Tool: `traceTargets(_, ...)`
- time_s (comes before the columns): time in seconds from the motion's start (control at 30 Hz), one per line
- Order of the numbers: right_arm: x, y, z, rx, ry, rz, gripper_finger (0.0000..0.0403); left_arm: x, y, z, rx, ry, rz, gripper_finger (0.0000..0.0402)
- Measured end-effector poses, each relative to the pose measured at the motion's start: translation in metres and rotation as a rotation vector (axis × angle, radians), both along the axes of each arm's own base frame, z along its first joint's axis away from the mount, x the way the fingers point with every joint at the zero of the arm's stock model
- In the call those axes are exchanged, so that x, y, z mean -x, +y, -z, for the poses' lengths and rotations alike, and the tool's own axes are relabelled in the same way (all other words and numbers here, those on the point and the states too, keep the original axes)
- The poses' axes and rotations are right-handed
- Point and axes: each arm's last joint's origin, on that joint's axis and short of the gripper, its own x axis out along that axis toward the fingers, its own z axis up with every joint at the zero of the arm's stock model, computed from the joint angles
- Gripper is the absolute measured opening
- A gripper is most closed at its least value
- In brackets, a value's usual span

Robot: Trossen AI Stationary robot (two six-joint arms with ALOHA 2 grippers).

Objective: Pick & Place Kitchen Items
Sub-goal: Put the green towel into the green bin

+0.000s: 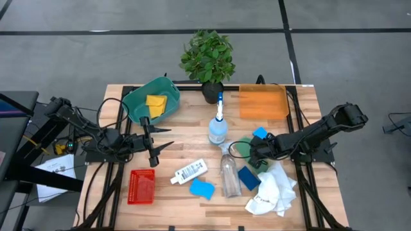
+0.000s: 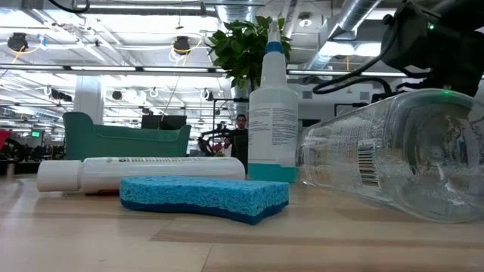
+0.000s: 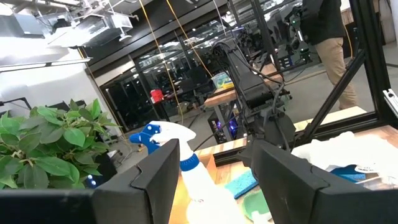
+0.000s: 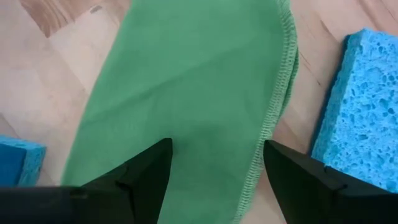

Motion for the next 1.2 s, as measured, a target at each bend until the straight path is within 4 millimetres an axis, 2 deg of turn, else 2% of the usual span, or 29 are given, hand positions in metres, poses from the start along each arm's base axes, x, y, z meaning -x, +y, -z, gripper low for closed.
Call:
traceTargets(0.73, 0.001, 0.0009, 0.0003, -0.057, 0.003, 0.066, 0.0243, 0.0, 0.0, 0.0, 0.0, 0.0, 0.0, 0.02)
traceTargets(0.87, 0.001, 0.0012, 0.0003, -0.066, 0.005, 0.064, 0.0215, 0.0, -0.0001, 0.0, 0.0, 0.0, 0.001, 0.02)
traceTargets(1.2, 0.001, 0.0016, 0.0003, -0.08, 0.009, 0.058, 0.0109, 0.0, -0.0001, 0.0, 0.0, 0.0, 0.0, 0.02)
